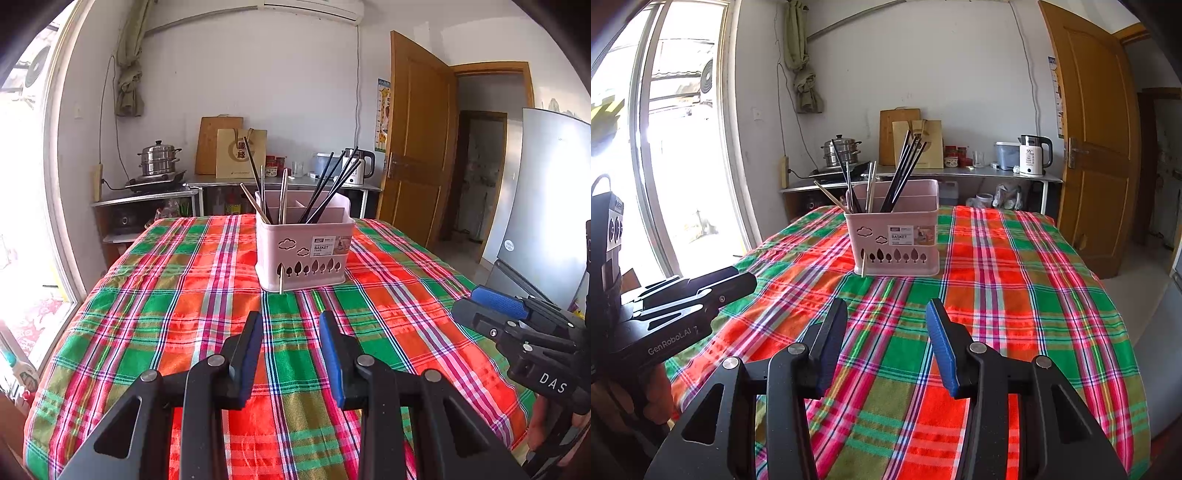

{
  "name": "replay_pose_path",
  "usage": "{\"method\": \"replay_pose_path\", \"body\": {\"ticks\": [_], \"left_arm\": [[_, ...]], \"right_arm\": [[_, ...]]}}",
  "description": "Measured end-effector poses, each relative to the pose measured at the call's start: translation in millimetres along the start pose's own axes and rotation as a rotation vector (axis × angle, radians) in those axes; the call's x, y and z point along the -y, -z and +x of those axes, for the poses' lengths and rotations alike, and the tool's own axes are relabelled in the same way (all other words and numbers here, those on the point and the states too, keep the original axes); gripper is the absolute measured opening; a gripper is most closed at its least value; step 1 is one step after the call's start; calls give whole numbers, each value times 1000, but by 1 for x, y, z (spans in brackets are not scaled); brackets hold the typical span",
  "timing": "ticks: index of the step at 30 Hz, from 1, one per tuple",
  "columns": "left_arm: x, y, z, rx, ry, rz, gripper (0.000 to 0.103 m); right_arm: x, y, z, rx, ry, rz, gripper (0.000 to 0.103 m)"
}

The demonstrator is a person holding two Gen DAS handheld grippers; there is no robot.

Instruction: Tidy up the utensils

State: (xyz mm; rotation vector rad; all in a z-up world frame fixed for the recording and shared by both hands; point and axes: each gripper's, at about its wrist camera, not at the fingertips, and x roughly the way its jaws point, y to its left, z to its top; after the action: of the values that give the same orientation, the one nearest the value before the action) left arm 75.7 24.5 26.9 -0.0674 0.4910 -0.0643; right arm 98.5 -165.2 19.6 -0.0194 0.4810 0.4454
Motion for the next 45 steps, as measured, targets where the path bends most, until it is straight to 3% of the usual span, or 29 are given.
{"method": "replay_pose_path", "body": {"ticks": [45], "left_arm": [[5,2,1,-13,4,4,31]], "right_arm": [[-2,1,-1,-11,-2,-2,46]]}}
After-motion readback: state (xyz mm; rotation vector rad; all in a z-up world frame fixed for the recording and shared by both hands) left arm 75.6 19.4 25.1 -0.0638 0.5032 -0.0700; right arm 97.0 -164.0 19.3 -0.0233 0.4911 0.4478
